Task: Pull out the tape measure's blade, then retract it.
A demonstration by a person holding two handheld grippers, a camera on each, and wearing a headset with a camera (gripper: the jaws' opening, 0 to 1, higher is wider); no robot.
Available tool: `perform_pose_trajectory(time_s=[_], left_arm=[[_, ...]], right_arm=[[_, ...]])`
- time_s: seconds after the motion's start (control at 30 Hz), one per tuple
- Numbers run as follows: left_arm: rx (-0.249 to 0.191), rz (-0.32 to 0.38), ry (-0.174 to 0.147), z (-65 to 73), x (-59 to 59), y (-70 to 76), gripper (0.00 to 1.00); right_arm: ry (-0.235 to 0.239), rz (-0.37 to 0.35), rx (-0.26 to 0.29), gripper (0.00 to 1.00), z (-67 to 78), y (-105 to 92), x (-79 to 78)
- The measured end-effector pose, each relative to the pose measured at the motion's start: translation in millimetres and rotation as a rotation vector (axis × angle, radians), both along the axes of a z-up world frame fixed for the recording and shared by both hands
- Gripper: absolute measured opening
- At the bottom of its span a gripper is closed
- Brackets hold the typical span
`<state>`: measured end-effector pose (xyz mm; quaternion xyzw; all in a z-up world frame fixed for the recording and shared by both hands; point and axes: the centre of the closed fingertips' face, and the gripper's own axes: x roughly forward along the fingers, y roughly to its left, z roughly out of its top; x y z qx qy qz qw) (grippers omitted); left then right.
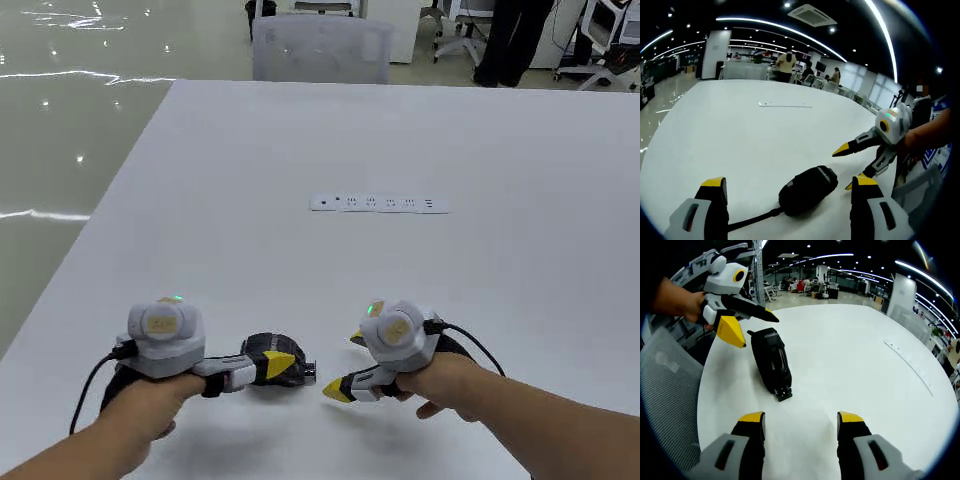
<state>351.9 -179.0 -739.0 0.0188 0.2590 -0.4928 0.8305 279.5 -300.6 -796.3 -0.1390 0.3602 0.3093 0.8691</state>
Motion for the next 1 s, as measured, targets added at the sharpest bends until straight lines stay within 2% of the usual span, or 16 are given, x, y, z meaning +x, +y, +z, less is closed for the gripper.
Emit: perform_pose_trajectory(time_s=[0.03,0.07,0.1,0.17,0.2,0.23,0.27,0.33,0.37,0.43,0.47,0.5,0.6,0.67,0.83,1.0], left_arm=[[0.015,-0.025,-0.082,8.4,0.2,3.1,1.0],[0.035,-0.049,-0.097,8.9,-2.2,5.6,1.0],[0.066,-0.057,-0.067,2.4,-2.6,12.1,1.0],[0.07,-0.054,-0.058,3.8,-4.5,19.8,1.0],[0.057,-0.061,-0.064,6.2,-6.3,22.7,1.0],[0.026,-0.067,-0.046,9.3,-10.3,23.1,1.0],[-0.014,-0.062,0.001,12.3,-16.7,25.7,1.0],[0.006,-0.054,-0.034,11.4,-18.6,37.5,1.0],[0.001,-0.055,-0.042,11.7,-21.1,41.0,1.0],[0.033,-0.032,-0.044,6.0,-22.5,53.7,1.0],[0.039,-0.028,-0.05,4.7,-23.6,58.5,1.0],[0.044,-0.021,-0.076,5.2,-24.0,65.4,1.0],[0.047,-0.016,-0.081,6.4,-30.7,78.0,1.0],[0.069,-0.013,-0.098,7.4,-33.8,86.5,1.0],[0.098,-0.039,-0.096,9.0,-45.9,92.6,1.0],[0.07,-0.027,-0.087,14.3,-50.1,97.6,1.0]], right_arm=[[-0.004,-0.008,0.003,0.59,2.3,-4.2,-2.9],[-0.012,-0.016,0.006,0.6,5.1,-7.7,-5.1],[-0.033,-0.029,0.01,0.61,10.0,-13.9,-8.0],[-0.047,-0.045,0.013,0.63,16.2,-23.9,-14.5],[-0.057,-0.055,0.014,0.64,19.3,-28.2,-16.8],[-0.066,-0.066,0.012,0.65,22.0,-32.6,-18.8],[-0.077,-0.075,0.004,0.67,25.1,-39.5,-23.0],[-0.104,-0.075,0.027,0.73,34.1,-44.3,-31.6],[-0.106,-0.09,0.037,0.78,36.9,-48.0,-35.2],[-0.112,-0.138,0.068,0.83,42.1,-58.5,-43.6],[-0.122,-0.147,0.068,0.83,43.8,-63.8,-47.6],[-0.126,-0.164,0.059,0.84,44.0,-72.7,-54.6],[-0.118,-0.211,0.085,0.85,43.3,-90.3,-72.1],[-0.129,-0.22,0.071,0.85,44.0,-101.0,-85.0],[-0.139,-0.257,0.055,0.86,48.9,-122.0,-113.3],[-0.149,-0.33,0.086,0.88,55.9,-139.8,-136.5]])
